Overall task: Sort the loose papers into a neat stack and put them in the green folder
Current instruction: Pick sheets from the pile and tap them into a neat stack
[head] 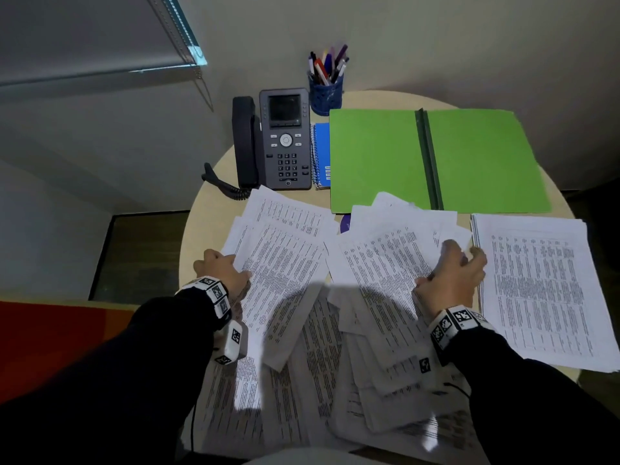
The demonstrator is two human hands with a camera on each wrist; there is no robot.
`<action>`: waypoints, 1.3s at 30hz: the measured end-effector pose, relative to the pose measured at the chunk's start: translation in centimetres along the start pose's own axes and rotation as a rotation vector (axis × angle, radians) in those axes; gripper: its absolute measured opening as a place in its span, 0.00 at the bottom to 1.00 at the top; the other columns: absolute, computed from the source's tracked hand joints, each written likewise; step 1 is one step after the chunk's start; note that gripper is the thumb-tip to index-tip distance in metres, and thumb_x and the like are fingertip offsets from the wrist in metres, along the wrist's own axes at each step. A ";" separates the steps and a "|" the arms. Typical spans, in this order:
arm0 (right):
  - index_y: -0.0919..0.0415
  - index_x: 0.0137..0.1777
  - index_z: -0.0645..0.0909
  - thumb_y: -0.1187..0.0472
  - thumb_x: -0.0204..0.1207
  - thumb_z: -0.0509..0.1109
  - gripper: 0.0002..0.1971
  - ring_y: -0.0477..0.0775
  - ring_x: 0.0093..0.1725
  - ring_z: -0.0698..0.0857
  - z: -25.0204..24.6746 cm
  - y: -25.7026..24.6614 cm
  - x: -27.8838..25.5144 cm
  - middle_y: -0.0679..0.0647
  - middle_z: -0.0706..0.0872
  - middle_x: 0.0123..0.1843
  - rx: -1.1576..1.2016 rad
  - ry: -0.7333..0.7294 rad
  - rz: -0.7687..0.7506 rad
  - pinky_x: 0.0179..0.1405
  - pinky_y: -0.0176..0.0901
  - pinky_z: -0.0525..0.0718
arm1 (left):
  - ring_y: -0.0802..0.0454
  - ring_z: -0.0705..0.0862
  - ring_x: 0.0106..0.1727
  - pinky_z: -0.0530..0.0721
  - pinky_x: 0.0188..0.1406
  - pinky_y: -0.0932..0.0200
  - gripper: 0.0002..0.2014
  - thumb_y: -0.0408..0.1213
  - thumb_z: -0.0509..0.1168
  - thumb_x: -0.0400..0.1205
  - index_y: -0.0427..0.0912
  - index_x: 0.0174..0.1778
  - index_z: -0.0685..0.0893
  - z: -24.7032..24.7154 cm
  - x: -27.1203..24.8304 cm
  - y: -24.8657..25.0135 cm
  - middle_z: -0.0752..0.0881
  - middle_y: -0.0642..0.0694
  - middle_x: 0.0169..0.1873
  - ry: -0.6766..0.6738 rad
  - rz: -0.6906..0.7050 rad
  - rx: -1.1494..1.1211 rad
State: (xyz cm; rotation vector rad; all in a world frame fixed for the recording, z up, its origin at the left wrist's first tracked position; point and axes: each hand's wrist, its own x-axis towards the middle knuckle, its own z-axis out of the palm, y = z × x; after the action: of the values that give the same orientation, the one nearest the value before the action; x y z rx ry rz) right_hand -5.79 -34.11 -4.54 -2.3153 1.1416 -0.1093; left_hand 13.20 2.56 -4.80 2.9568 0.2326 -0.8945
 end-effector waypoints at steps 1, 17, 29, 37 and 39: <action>0.53 0.76 0.64 0.75 0.65 0.79 0.42 0.70 0.61 0.78 -0.3 -0.2 0.1 0.65 0.62 0.77 0.063 -0.018 0.027 0.53 0.59 0.85 | 0.37 0.68 0.72 0.75 0.73 0.43 0.34 0.59 0.70 0.82 0.45 0.81 0.76 0.0 0.2 -0.1 0.63 0.44 0.74 -0.001 -0.002 0.006; 0.58 0.67 0.86 0.58 0.75 0.80 0.21 0.60 0.58 0.84 -2.8 2.1 -0.7 0.56 0.88 0.57 0.032 -0.466 -0.014 0.61 0.49 0.81 | 0.38 0.84 0.64 0.83 0.62 0.44 0.37 0.35 0.81 0.76 0.47 0.77 0.68 -0.9 1.9 -1.3 0.82 0.42 0.66 0.105 0.177 -0.341; 0.65 0.54 0.84 0.59 0.69 0.76 0.15 0.70 0.63 0.75 1.3 1.0 1.4 0.62 0.81 0.61 -0.302 -0.201 -0.128 0.51 0.60 0.82 | 0.46 0.90 0.50 0.88 0.50 0.50 0.12 0.52 0.70 0.85 0.52 0.60 0.88 -0.9 -1.4 -1.9 0.92 0.52 0.48 0.021 0.264 -0.585; 0.56 0.56 0.83 0.61 0.71 0.74 0.13 0.64 0.64 0.74 1.4 1.0 0.8 0.52 0.80 0.67 -0.312 -0.201 -0.145 0.55 0.60 0.76 | 0.55 0.84 0.36 0.81 0.37 0.58 0.12 0.48 0.71 0.86 0.53 0.64 0.82 0.0 -2.7 -3.6 0.89 0.52 0.41 -0.018 0.185 -0.717; 0.58 0.59 0.84 0.61 0.71 0.76 0.16 0.66 0.65 0.74 1.2 1.1 0.9 0.55 0.80 0.68 -0.313 -0.205 -0.149 0.56 0.62 0.77 | 0.53 0.81 0.30 0.78 0.31 0.59 0.13 0.46 0.71 0.86 0.56 0.65 0.80 0.4 -2.6 -4.4 0.87 0.51 0.36 -0.076 0.162 -0.701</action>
State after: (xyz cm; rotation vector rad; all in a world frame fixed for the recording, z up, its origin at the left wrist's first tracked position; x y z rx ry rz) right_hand -5.58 -34.79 -6.24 -2.6115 0.9365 0.2651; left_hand 10.14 6.56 -3.73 2.2548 0.2376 -0.7126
